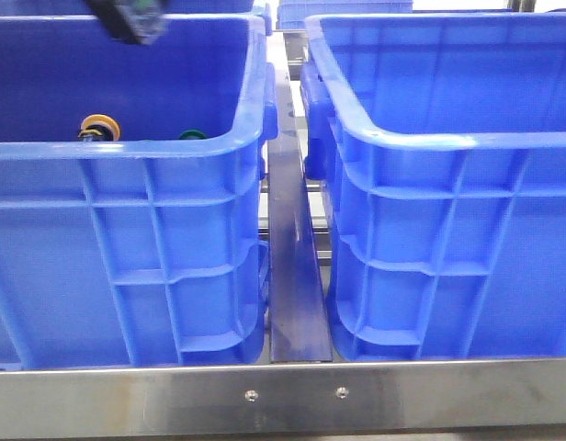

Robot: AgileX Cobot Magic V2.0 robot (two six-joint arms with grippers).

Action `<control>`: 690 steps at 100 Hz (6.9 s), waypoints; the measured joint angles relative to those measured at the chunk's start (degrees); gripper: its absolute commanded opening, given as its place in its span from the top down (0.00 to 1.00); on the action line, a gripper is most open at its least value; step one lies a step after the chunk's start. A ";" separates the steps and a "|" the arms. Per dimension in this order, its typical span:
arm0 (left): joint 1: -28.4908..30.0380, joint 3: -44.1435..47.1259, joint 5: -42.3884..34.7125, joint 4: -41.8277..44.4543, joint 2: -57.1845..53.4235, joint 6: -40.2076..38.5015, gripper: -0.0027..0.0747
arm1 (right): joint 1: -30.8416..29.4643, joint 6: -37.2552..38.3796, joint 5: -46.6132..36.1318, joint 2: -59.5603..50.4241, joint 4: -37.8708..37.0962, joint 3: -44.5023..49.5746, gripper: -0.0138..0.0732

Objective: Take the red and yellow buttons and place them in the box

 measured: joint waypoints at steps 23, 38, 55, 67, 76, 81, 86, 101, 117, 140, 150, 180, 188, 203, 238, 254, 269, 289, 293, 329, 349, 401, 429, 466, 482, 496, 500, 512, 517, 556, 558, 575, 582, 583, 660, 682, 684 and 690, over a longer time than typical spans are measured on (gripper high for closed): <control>-11.16 0.00 0.00 -0.30 0.00 7.80 0.90 | 0.00 0.00 0.00 0.00 0.00 0.00 0.84; -13.46 0.00 0.00 -0.24 0.00 8.48 0.90 | 0.00 0.22 0.55 0.00 0.39 0.00 0.84; -13.59 0.00 0.00 -0.24 0.00 8.48 0.90 | 0.00 0.56 11.67 0.30 5.37 -5.94 0.84; -13.59 0.00 0.00 -0.24 0.00 8.57 0.90 | 0.00 0.66 21.18 3.54 9.04 -13.10 0.84; -13.59 0.00 0.00 -0.24 0.00 8.57 0.90 | 0.00 0.66 27.94 7.15 9.81 -18.04 0.83; -13.59 0.00 0.00 -0.24 0.00 8.57 0.90 | 0.00 0.26 30.77 9.23 9.87 -20.42 0.82; -13.59 0.00 0.00 -0.24 0.00 8.57 0.90 | 0.00 -0.07 32.99 11.37 10.01 -22.64 0.75; -13.59 0.00 0.00 -0.24 0.00 8.57 0.90 | 0.00 -2.56 38.05 17.82 11.71 -29.41 0.35; -13.59 0.00 0.00 -0.24 0.00 8.57 0.90 | 0.00 -5.82 41.42 23.21 18.70 -35.48 0.14; -13.59 0.00 0.00 -0.24 0.00 8.57 0.90 | 0.00 -13.39 48.06 31.81 37.32 -42.94 0.14; -13.59 0.00 0.00 -0.24 0.00 8.57 0.90 | 0.00 -15.94 51.19 36.79 45.59 -45.63 0.14; -13.59 0.00 0.00 -0.24 0.00 8.57 0.90 | 0.10 -22.82 57.63 51.47 59.65 -52.35 0.14; -13.59 0.00 0.00 -0.24 0.00 8.57 0.90 | 0.21 -23.68 59.10 54.91 60.46 -54.03 0.14; -13.59 0.00 0.00 -0.24 0.00 8.57 0.90 | 2.36 -24.21 60.06 59.45 61.06 -56.99 0.14; -13.59 0.00 0.00 -0.24 0.00 8.57 0.90 | 12.98 -24.43 56.71 65.82 62.42 -60.23 0.14; -13.59 0.00 0.00 -0.24 0.00 8.57 0.90 | 16.41 -24.43 53.87 68.51 62.55 -60.36 0.14; -13.59 0.00 0.00 -0.24 0.00 8.57 0.90 | 17.19 -24.66 52.05 70.04 63.41 -60.36 0.29; -13.59 0.09 0.00 -0.24 0.00 8.57 0.90 | 17.30 -24.74 52.01 70.26 64.84 -60.36 0.65; -13.59 0.09 0.00 -0.24 0.00 8.57 0.90 | 17.30 -24.77 52.16 70.34 64.95 -60.36 0.66; -13.59 0.09 -0.40 -0.24 0.00 8.70 0.38 | 17.30 -24.89 52.25 70.34 65.29 -60.38 0.65; -13.59 0.09 -1.73 -0.24 0.00 8.70 0.22 | 17.30 -24.99 52.12 70.34 65.62 -60.38 0.65; -13.59 0.09 -1.73 -0.24 0.00 8.70 0.22 | 8.59 -36.68 30.30 70.61 63.88 -60.38 0.65; -13.59 0.09 -1.62 -0.24 0.00 8.70 0.22 | 8.07 -50.77 21.45 74.91 57.87 -60.38 0.65; -13.59 0.09 -1.15 -0.24 0.00 8.70 0.22 | 8.07 -61.85 7.19 86.43 57.79 -60.38 0.65; -13.59 0.09 -1.15 -0.24 0.00 8.70 0.22 | 8.31 -62.37 -0.51 91.60 58.11 -60.51 0.65; -13.59 0.09 -1.39 -0.24 0.00 8.70 0.22 | 8.54 -62.50 -3.37 96.13 58.49 -62.11 0.65; -13.59 0.09 -1.37 -0.24 0.00 8.70 0.23 | 8.54 -62.50 -3.37 97.26 58.99 -62.88 0.65; -13.59 0.09 -1.51 -0.24 0.00 8.70 0.24 | 8.54 -62.61 -3.37 98.99 60.04 -64.34 0.65; -13.59 0.09 -1.51 -0.24 0.00 8.70 0.24 | 8.58 -62.61 -3.46 99.23 60.09 -64.59 0.64; -13.59 0.09 -1.51 -0.24 0.00 8.70 0.24 | 8.58 -62.61 -4.35 99.26 60.37 -64.93 0.15; -13.59 0.09 -1.51 -0.24 0.00 8.70 0.24 | 8.58 -62.61 -4.35 99.26 60.37 -64.93 0.15; -13.59 0.09 -1.53 -0.24 0.00 8.70 0.24 | 8.58 -62.75 -4.35 98.20 60.37 -64.93 0.15; -13.59 0.09 -1.53 -0.24 0.00 8.70 0.24 | 8.58 -62.75 -4.35 96.55 60.41 -64.80 0.15; -13.59 0.09 -1.53 -0.24 0.00 8.70 0.24 | 8.58 -62.75 -4.35 96.11 60.41 -64.79 0.15; -1.17 -3.21 5.56 28.36 -0.43 -39.02 0.24 | 8.58 -62.75 -3.50 59.70 60.78 -42.77 0.19; 8.23 -3.57 6.34 22.35 0.88 -40.85 0.24 | 8.58 -62.75 -1.72 55.15 60.78 -42.23 0.19; 8.64 -3.57 6.37 21.91 1.32 -40.85 0.24 | 8.58 -62.75 -1.56 54.90 60.78 -42.23 0.19; 10.07 -3.69 6.46 21.03 2.80 -40.85 0.24 | 8.58 -62.88 -1.52 54.35 60.78 -42.23 0.19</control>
